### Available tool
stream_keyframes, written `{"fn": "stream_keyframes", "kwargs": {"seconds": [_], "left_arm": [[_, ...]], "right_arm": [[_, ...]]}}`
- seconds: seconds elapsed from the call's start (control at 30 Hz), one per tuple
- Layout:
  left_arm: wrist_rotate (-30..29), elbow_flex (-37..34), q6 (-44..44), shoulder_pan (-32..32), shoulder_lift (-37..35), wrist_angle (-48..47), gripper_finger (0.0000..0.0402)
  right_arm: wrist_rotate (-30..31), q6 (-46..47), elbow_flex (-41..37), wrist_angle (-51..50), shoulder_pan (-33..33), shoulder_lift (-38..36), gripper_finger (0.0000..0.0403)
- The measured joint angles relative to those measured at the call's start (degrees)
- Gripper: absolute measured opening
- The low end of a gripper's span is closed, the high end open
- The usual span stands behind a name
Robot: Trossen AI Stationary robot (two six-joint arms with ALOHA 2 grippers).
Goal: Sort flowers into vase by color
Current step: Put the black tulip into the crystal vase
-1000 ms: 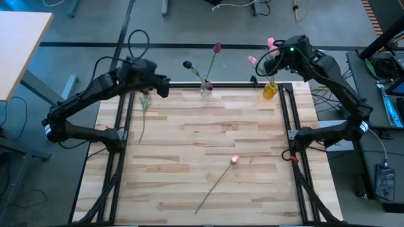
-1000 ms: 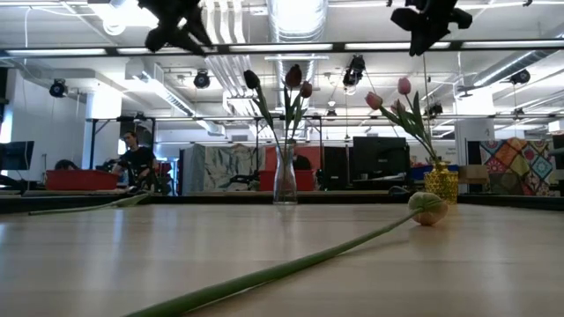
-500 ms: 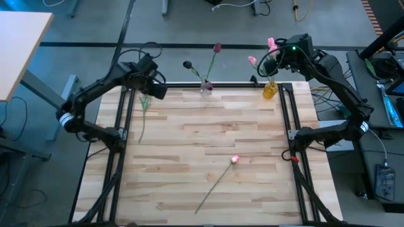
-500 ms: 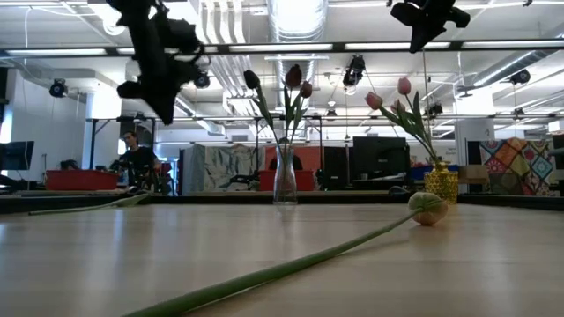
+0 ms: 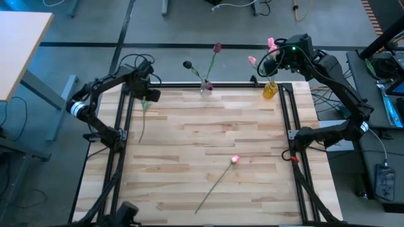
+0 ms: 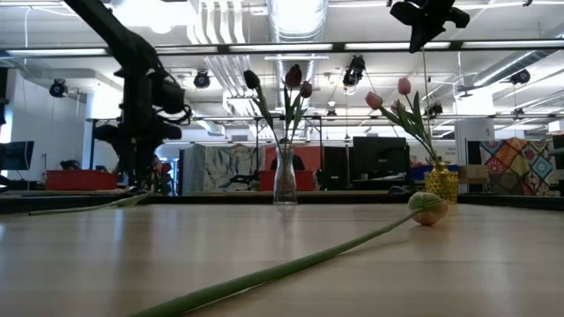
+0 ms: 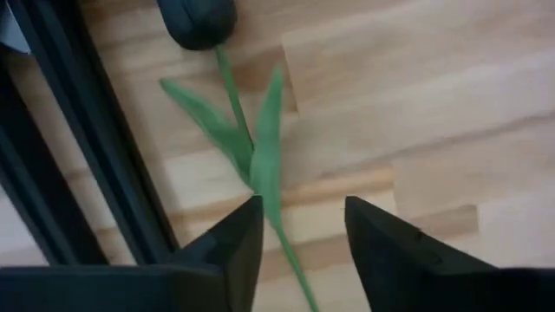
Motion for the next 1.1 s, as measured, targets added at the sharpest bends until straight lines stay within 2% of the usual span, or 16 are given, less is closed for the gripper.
{"fn": "stream_keyframes", "kwargs": {"seconds": [0.17, 0.3, 0.5, 0.83, 1.1], "left_arm": [[-0.5, 1.4, 0.2, 0.9, 4.9, 2.4, 0.0168], [-1.9, 4.5, 1.4, 1.6, 10.5, 2.2, 0.0159], [-8.0, 10.7, 3.4, 2.5, 17.2, -2.1, 0.0145], [-7.4, 13.2, 7.2, 3.7, 21.7, -2.9, 0.0134], [-7.4, 12.5, 9.5, 4.8, 23.8, 0.0, 0.0086]], "right_arm": [[0.0, 0.0, 0.0, 0.0, 0.0, 0.0, 0.0009], [0.0, 0.0, 0.0, 0.0, 0.0, 0.0, 0.0009], [0.0, 0.0, 0.0, 0.0, 0.0, 0.0, 0.0009], [0.0, 0.0, 0.0, 0.0, 0.0, 0.0, 0.0009], [0.0, -0.2, 0.0, 0.0, 0.0, 0.0, 0.0009]]}}
